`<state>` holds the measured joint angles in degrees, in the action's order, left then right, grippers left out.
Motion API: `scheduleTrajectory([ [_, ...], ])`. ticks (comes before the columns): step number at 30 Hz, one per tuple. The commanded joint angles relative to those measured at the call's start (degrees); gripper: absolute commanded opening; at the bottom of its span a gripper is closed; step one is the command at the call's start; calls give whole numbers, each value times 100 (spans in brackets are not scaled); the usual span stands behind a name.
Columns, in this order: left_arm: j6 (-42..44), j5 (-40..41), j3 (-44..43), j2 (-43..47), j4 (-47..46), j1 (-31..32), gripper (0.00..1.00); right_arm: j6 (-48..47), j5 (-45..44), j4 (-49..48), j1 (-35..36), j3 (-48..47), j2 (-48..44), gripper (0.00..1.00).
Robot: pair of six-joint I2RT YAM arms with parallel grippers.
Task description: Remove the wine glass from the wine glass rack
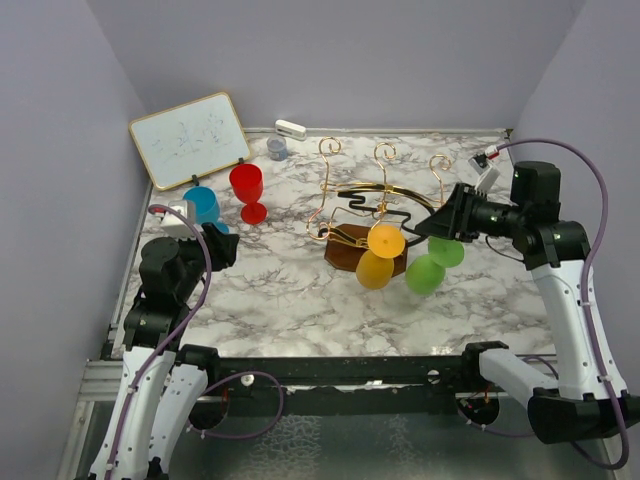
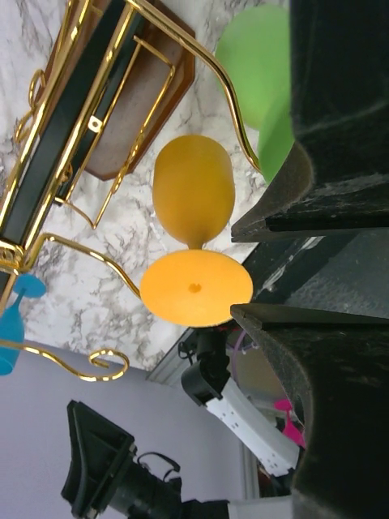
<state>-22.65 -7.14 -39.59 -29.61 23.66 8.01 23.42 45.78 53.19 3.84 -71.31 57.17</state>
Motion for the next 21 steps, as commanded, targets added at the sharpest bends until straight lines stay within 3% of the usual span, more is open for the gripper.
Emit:
scheduleTrajectory([
  [1,-40,-148,31,-21,-89,34,50,-365,-545,163,110,-276,198,37],
  [13,-47,-165,39,-80,-85,34,50,-254,-1348,53,980,-475,536,37],
  [21,-51,-183,39,-109,-73,34,50,-243,-1496,-27,1163,-333,664,38],
])
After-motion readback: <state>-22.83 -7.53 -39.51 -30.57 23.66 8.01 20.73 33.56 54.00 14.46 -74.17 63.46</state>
